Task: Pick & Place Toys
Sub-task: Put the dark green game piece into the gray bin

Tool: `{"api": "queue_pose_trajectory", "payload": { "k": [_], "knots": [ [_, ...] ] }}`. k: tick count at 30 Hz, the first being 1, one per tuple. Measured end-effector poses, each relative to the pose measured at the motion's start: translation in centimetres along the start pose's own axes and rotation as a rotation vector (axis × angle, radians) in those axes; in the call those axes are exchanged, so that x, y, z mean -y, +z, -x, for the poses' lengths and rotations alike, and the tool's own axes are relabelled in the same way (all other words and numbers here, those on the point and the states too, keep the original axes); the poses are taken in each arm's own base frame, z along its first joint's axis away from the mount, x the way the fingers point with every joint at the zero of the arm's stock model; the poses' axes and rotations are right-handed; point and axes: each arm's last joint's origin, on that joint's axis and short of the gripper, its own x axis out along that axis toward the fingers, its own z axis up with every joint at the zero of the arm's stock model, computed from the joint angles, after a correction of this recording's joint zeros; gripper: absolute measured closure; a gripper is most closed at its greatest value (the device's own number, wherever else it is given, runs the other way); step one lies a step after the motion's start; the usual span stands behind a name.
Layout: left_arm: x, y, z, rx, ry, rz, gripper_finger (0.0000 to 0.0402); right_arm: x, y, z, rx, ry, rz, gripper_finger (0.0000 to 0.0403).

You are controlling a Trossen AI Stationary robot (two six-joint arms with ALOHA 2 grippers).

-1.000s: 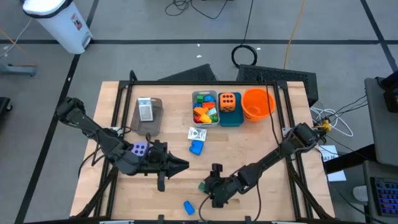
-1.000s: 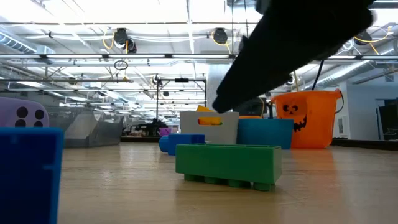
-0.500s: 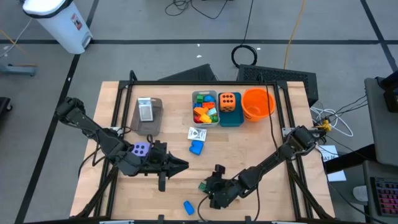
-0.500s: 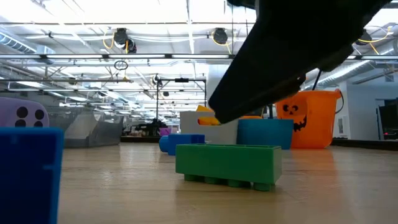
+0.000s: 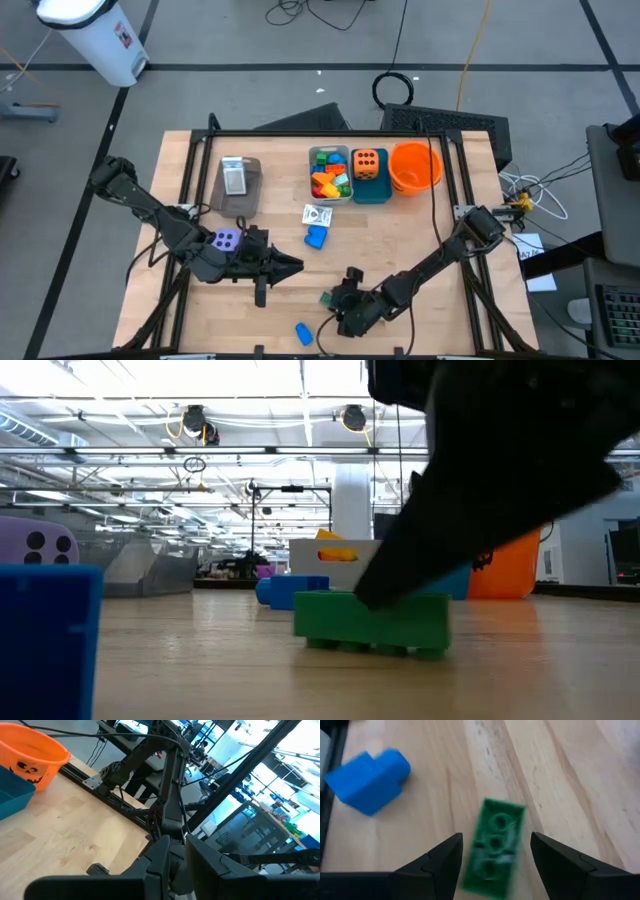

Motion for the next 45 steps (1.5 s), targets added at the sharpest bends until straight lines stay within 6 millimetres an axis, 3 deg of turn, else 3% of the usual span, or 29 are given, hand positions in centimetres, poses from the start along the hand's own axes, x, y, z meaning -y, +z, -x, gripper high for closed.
{"api": "queue_pose_trajectory", "payload": {
  "k": [18, 28, 32, 39, 45],
  "knots": [
    [-0.1, 0.0, 0.0, 0.008, 0.016, 0.014, 0.0337, 0.1, -0.7, -0.7, -0.036, 0.003, 0.048, 0.0179],
    [-0.1, 0.0, 0.0, 0.011, 0.019, 0.017, 0.0337, 0.5, -1.1, -0.7, -0.084, -0.033, 0.119, 0.0267],
    [-0.2, 0.1, -0.1, 0.019, 0.028, 0.017, 0.0337, 0.5, -0.7, -0.1, -0.079, -0.023, 0.158, 0.0269],
    [-0.7, 0.6, -0.5, 0.038, 0.045, -0.030, 0.0337, 1.3, 4.3, 4.4, 0.056, 0.035, 0.224, 0.0252],
    [-1.4, 1.8, -1.0, 0.075, 0.071, -0.091, 0.0337, 5.1, 10.7, 10.2, 0.242, 0.033, 0.215, 0.0265]
  ]
}}
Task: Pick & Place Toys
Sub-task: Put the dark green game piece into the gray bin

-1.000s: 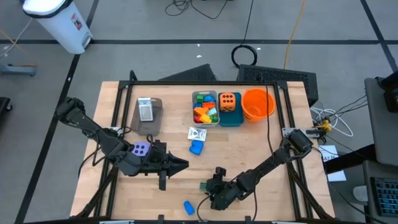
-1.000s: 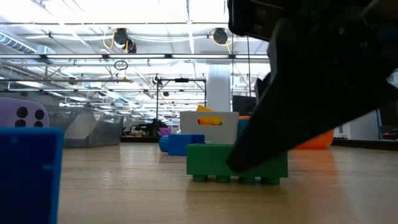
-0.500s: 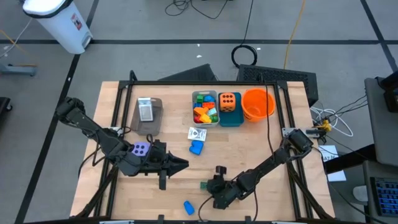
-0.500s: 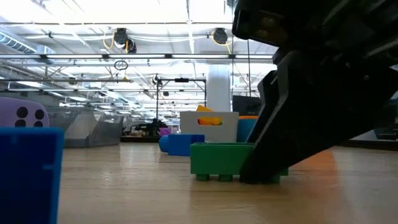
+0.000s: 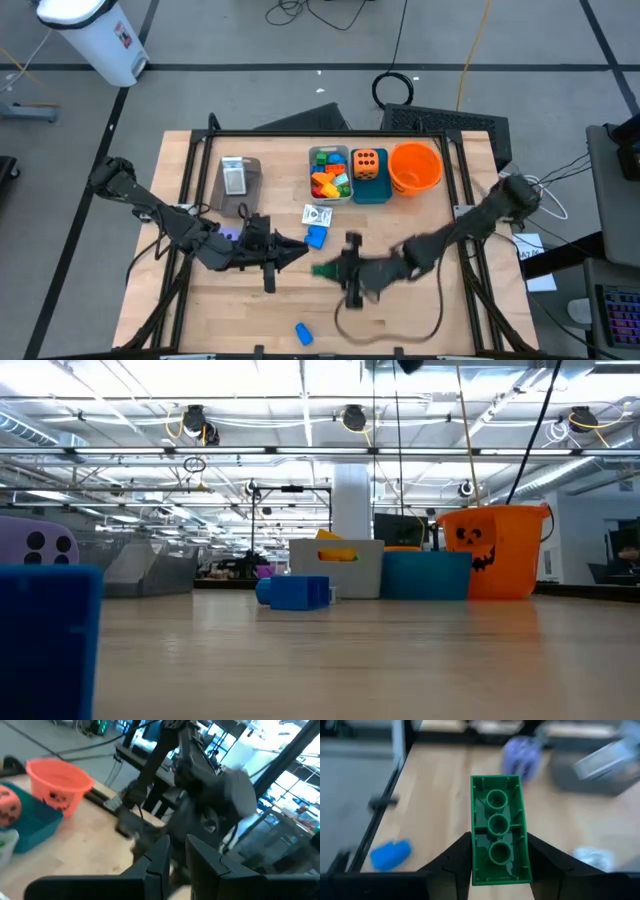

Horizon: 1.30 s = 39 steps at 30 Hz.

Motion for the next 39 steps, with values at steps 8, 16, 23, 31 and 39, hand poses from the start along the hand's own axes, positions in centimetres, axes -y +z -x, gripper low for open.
{"api": "queue_pose_trajectory", "payload": {
  "k": [8, 16, 23, 31, 39],
  "knots": [
    [-1.1, 4.1, 1.1, 0.108, -0.034, -0.128, 0.0337, 10.7, 4.9, 5.1, 0.112, -0.211, -0.051, 0.0254],
    [-2.5, 8.7, 4.2, 0.221, -0.047, -0.267, 0.0337, 21.1, 4.5, 4.7, 0.028, -0.286, -0.158, 0.0261],
    [-4.2, 10.8, 6.6, 0.224, 0.010, -0.303, 0.0337, 27.6, 1.0, -0.1, -0.127, -0.301, -0.261, 0.0259],
    [-5.4, 11.1, 8.2, 0.162, 0.048, -0.338, 0.0337, 30.9, -3.6, -5.0, -0.285, -0.275, -0.378, 0.0258],
    [-6.0, 11.0, 8.1, 0.134, 0.086, -0.361, 0.0337, 31.1, -5.1, -6.6, -0.330, -0.281, -0.445, 0.0236]
  ]
}}
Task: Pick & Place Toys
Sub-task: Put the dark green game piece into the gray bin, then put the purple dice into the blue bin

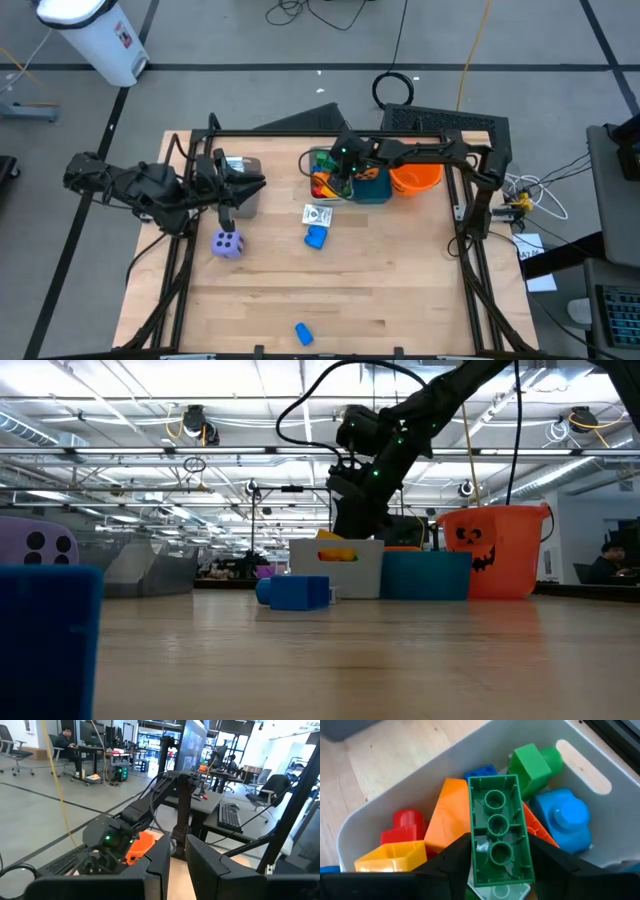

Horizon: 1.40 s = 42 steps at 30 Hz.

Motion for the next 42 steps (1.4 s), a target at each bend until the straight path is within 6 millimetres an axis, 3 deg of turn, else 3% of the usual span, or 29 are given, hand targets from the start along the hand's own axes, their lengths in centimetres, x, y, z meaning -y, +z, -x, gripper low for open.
{"api": "queue_pose_trajectory", "payload": {
  "k": [4, 9, 12, 17, 21, 25, 30, 36, 42],
  "knots": [
    [-0.2, -0.2, -0.1, -0.015, 0.016, -0.012, 0.0337, 0.0, 0.2, 0.3, 0.015, 0.002, -0.029, 0.0207],
    [-0.4, -0.2, -0.2, -0.023, 0.028, -0.011, 0.0336, -0.2, 1.4, 2.8, 0.093, 0.047, -0.039, 0.0174],
    [-0.5, -0.3, -0.2, -0.032, 0.031, -0.004, 0.0336, -0.5, 2.5, 5.4, 0.187, 0.141, -0.042, 0.0161],
    [-0.5, -0.6, -0.2, -0.061, 0.017, 0.006, 0.0328, -2.1, 5.0, 11.6, 0.448, 0.374, -0.129, 0.0152],
    [-0.5, -1.3, -0.8, -0.120, -0.005, 0.010, 0.0291, -4.1, 5.1, 15.2, 0.527, 0.483, -0.180, 0.0153],
    [-0.3, -2.9, -2.3, -0.232, -0.041, -0.010, 0.0237, -7.1, 4.0, 17.7, 0.520, 0.584, -0.145, 0.0156],
    [0.2, -5.2, -4.0, -0.374, -0.060, -0.054, 0.0185, -12.0, 1.5, 18.8, 0.439, 0.665, -0.046, 0.0156],
    [0.8, -8.0, -5.2, -0.585, -0.126, -0.079, 0.0159, -17.0, -2.8, 17.9, 0.305, 0.540, 0.094, 0.0156],
    [0.0, -9.8, -3.8, -0.853, -0.093, -0.012, 0.0158, -19.0, -5.5, 16.9, 0.217, 0.410, 0.179, 0.0156]
  ]
}}
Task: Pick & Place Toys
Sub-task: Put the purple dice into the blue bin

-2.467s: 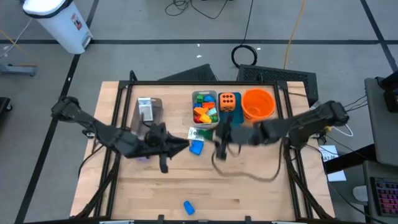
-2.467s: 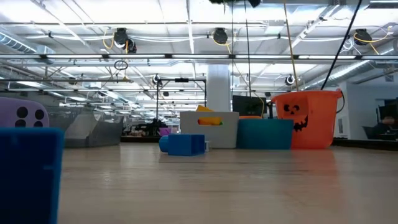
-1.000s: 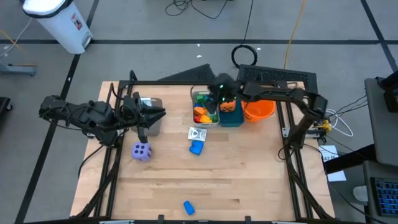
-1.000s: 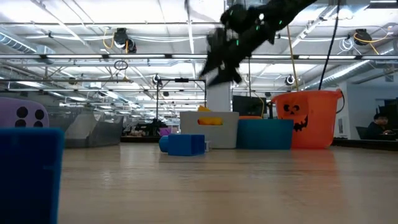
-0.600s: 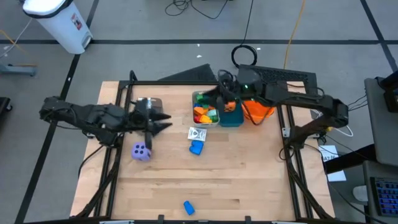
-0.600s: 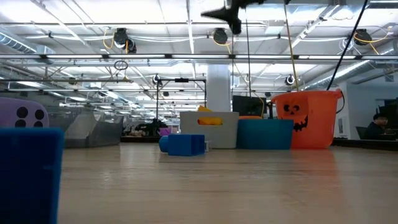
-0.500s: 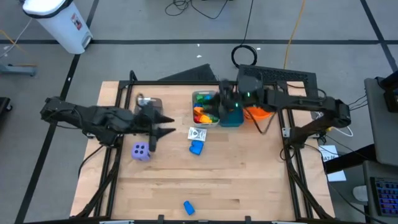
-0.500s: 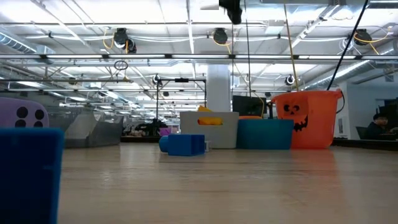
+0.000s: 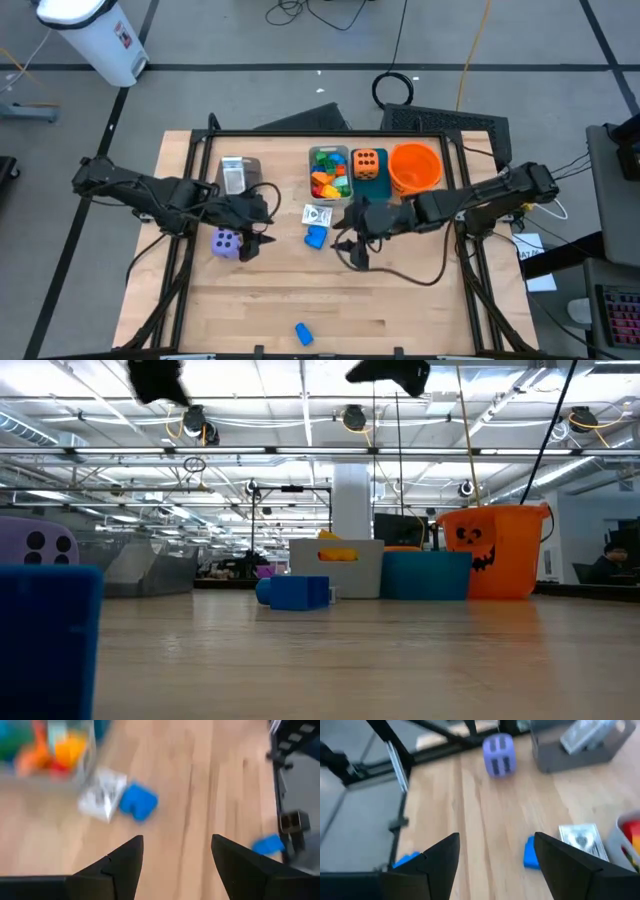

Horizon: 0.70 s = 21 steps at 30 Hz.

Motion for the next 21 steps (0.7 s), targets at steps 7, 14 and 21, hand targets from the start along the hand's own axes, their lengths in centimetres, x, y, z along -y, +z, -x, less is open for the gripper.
{"api": "queue_pose_trajectory", "payload": {
  "k": [7, 14, 21],
  "knots": [
    [-0.9, -2.9, 1.9, -0.267, 0.066, 0.468, 0.0158, -0.2, -0.4, 0.1, -0.034, -0.006, -0.004, 0.0156],
    [-1.3, -5.5, 4.0, -0.367, 0.329, 0.967, 0.0158, -0.2, -0.5, 0.1, -0.036, -0.003, 0.047, 0.0156],
    [-0.5, -6.2, 4.5, -0.283, 0.405, 1.136, 0.0158, 0.6, -2.2, -0.9, -0.050, -0.009, 0.069, 0.0156]
  ]
}}
